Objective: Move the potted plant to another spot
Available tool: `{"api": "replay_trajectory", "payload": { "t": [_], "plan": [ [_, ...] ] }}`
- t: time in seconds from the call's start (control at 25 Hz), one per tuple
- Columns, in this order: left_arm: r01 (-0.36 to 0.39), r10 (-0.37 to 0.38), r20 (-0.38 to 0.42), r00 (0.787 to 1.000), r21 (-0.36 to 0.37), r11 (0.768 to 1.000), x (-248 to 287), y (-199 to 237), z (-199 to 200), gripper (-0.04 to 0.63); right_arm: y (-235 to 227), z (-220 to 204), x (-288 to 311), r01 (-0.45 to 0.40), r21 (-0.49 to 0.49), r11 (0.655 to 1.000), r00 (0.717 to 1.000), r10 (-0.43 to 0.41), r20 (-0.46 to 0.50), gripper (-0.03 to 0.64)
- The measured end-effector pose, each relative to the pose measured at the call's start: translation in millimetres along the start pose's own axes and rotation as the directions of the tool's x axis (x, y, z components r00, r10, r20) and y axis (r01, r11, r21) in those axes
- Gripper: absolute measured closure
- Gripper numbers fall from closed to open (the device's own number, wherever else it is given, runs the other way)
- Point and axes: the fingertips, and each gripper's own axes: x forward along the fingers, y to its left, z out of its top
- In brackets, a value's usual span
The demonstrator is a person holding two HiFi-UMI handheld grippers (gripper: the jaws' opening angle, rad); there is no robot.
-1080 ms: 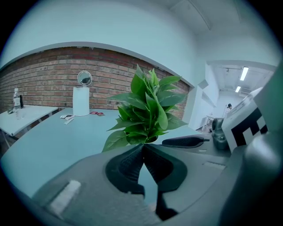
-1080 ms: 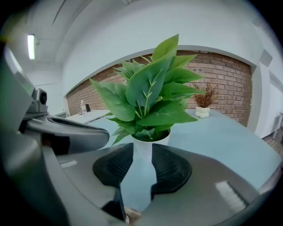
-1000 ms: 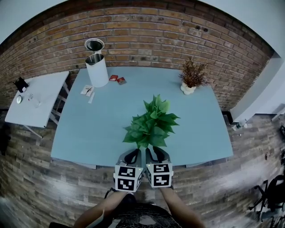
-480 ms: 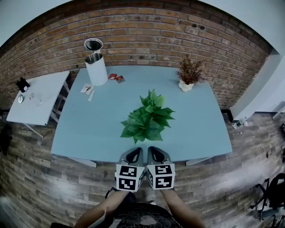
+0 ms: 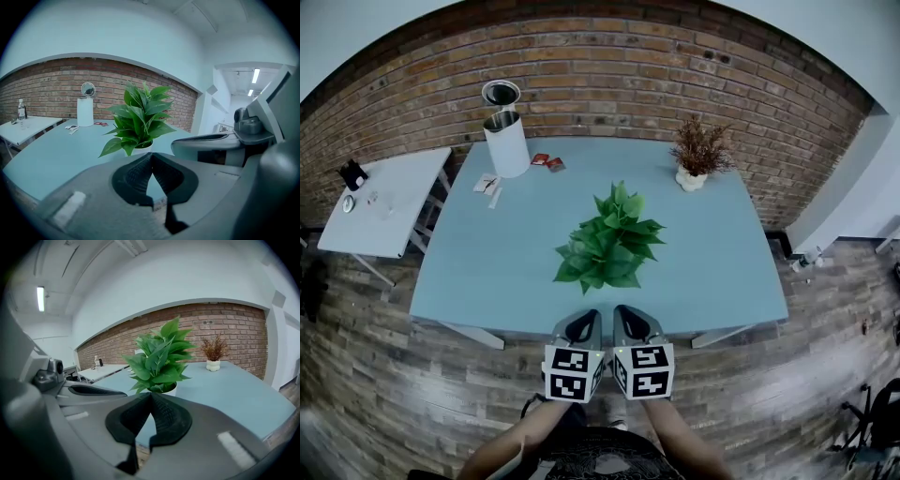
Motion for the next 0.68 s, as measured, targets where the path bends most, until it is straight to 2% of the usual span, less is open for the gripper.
{"api": "replay_trajectory", "payload": {
  "t": [0.36,0.68],
  "plan": [
    [-0.031,0.031,-0.036,0.999,-0.009,0.999,-7.6,3.1,-11.7,0.597,4.9,-8.3,-4.7,-0.016,-0.004,1.000,1.000,0.016,-0.015,0.612],
    [-0.027,0.027,-0.028,0.999,-0.002,1.000,-9.3,-0.4,-14.1,0.595,6.1,-11.6,-7.9,-0.016,0.001,1.000,1.000,0.016,-0.020,0.612]
  ]
}}
